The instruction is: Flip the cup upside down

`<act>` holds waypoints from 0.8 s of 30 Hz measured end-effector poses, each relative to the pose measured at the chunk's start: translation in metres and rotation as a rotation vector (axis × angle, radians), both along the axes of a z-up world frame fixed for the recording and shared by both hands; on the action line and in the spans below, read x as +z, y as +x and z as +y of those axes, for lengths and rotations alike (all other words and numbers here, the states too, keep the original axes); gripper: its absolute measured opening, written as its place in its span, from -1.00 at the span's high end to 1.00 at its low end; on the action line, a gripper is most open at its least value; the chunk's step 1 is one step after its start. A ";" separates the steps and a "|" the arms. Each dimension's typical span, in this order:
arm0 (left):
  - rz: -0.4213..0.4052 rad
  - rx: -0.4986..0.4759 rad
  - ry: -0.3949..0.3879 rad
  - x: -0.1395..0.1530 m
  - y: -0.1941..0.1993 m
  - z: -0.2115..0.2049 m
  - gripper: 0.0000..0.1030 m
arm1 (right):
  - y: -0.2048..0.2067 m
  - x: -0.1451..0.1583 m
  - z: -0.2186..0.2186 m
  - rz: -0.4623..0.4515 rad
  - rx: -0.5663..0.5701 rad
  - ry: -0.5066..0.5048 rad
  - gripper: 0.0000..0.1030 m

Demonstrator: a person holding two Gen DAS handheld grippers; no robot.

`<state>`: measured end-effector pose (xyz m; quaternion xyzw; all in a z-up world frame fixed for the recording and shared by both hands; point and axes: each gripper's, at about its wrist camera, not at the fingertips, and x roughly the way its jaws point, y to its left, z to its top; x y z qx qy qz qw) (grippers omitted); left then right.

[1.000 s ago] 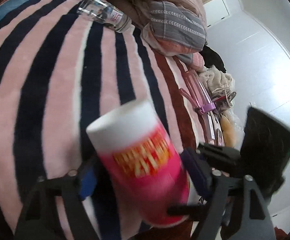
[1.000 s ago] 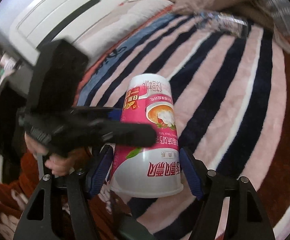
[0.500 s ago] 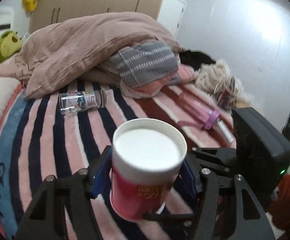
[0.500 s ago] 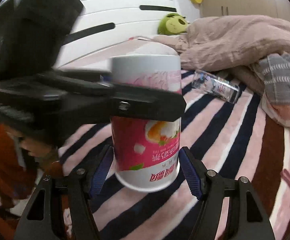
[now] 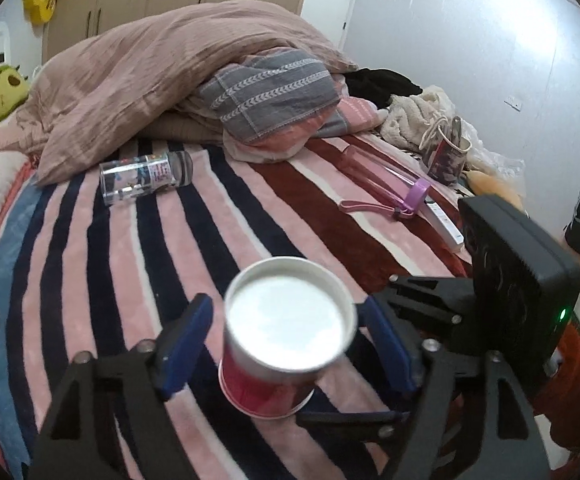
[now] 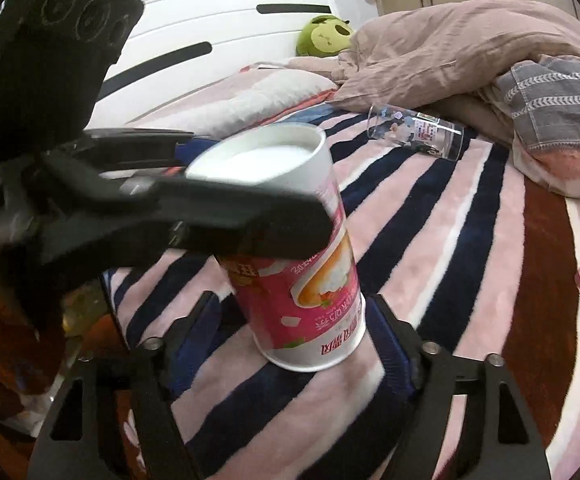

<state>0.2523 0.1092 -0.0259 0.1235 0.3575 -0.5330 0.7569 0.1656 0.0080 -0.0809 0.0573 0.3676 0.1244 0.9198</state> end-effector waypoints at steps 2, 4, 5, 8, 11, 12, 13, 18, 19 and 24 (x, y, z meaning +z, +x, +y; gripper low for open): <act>-0.013 0.005 0.004 0.004 -0.003 0.003 -0.57 | -0.004 0.007 -0.001 -0.009 -0.008 0.005 -0.47; -0.031 0.025 0.005 0.012 -0.006 0.009 -0.57 | -0.011 0.015 -0.003 -0.020 -0.019 0.017 -0.48; -0.040 0.041 -0.011 0.021 -0.008 0.017 -0.59 | -0.016 0.020 -0.003 -0.027 -0.023 0.024 -0.48; -0.056 0.081 -0.098 0.049 -0.018 0.043 -0.89 | -0.037 0.045 -0.001 -0.070 -0.051 0.010 -0.63; -0.106 0.172 -0.146 0.077 -0.038 0.069 -0.98 | -0.058 0.070 0.006 -0.123 -0.111 -0.066 -0.87; -0.125 0.209 -0.137 0.083 -0.045 0.075 -0.98 | -0.066 0.078 0.011 -0.137 -0.140 -0.116 -0.99; -0.146 0.255 -0.128 0.087 -0.051 0.080 -0.98 | -0.074 0.085 0.016 -0.155 -0.160 -0.173 -1.00; -0.159 0.407 -0.128 0.089 -0.072 0.104 -0.98 | -0.107 0.103 0.033 -0.222 -0.293 -0.316 -1.00; -0.146 0.420 -0.128 0.086 -0.074 0.107 -0.98 | -0.110 0.104 0.033 -0.220 -0.315 -0.305 -1.00; -0.131 0.440 -0.120 0.071 -0.088 0.114 -0.98 | -0.125 0.100 0.031 -0.219 -0.383 -0.207 -1.00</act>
